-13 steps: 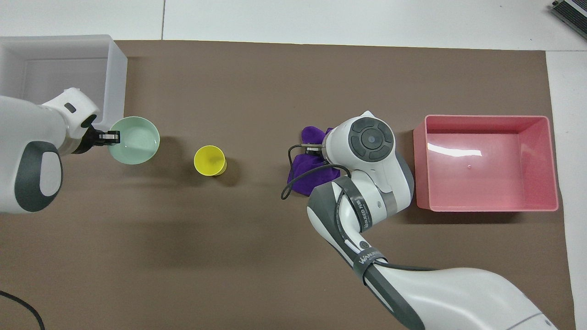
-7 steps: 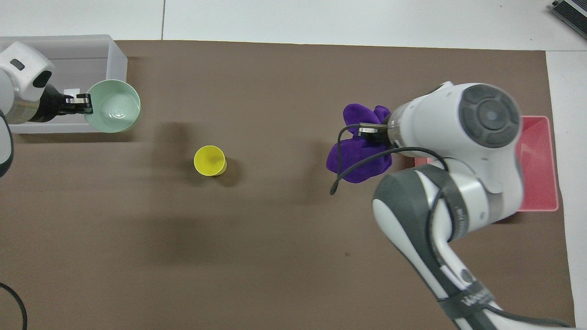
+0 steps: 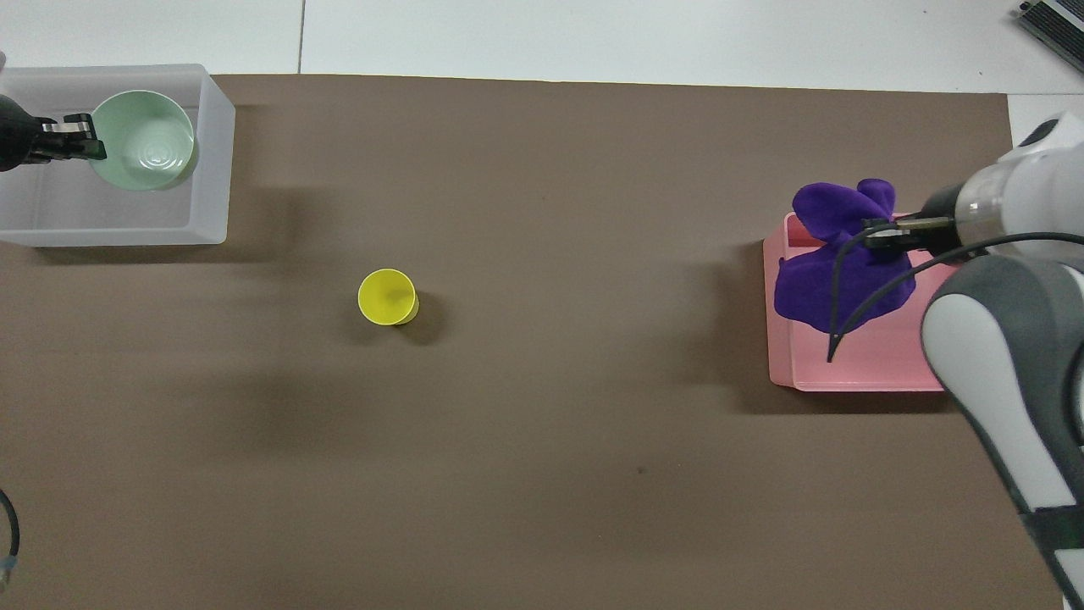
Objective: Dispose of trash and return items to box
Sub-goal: 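Carry the bowl into the white box while the right gripper carries the cloth, then lower the purple cloth into the pink box and open the right gripper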
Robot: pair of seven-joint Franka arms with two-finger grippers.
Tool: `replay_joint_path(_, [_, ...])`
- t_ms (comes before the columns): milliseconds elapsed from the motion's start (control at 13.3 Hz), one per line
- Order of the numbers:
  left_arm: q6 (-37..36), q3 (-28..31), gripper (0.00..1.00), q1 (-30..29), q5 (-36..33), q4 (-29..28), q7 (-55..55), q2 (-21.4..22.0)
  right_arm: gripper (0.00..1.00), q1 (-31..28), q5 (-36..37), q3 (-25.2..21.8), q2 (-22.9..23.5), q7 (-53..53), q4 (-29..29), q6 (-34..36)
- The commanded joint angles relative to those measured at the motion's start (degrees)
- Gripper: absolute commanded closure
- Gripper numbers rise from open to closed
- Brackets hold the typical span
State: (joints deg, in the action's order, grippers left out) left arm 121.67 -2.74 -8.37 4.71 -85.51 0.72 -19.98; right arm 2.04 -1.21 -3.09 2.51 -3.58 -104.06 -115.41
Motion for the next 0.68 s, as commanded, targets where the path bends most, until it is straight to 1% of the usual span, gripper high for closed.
replay_joint_path(0, [-1.4, -0.8, 1.00, -2.2, -1.0, 8.8, 0.0, -7.6, 1.00, -6.1, -0.2, 0.7, -1.2, -8.1, -4.5, -2.3])
replay_joint_path(150, [-1.5, -0.9, 1.00, -2.4, -1.1, 14.2, 0.0, -12.2, 1.00, -8.0, -0.2, 0.6, -1.1, -10.7, -9.3, -7.3])
replay_joint_path(225, [-1.1, -1.0, 1.00, -3.3, -1.1, 15.9, -0.1, -14.4, 1.00, -9.3, -0.2, 0.6, -0.9, -12.4, -12.1, -10.4])
replay_joint_path(376, [1.4, -1.0, 1.00, -4.0, -1.1, 16.3, -0.6, -16.0, 1.00, -10.1, -0.2, 0.6, -0.1, -14.0, -15.7, -15.8])
replay_joint_path(601, [4.3, -0.8, 1.00, -5.2, -1.1, 16.2, -0.6, -18.9, 1.00, -11.1, -0.2, 0.6, 2.0, -14.3, -17.8, -18.8])
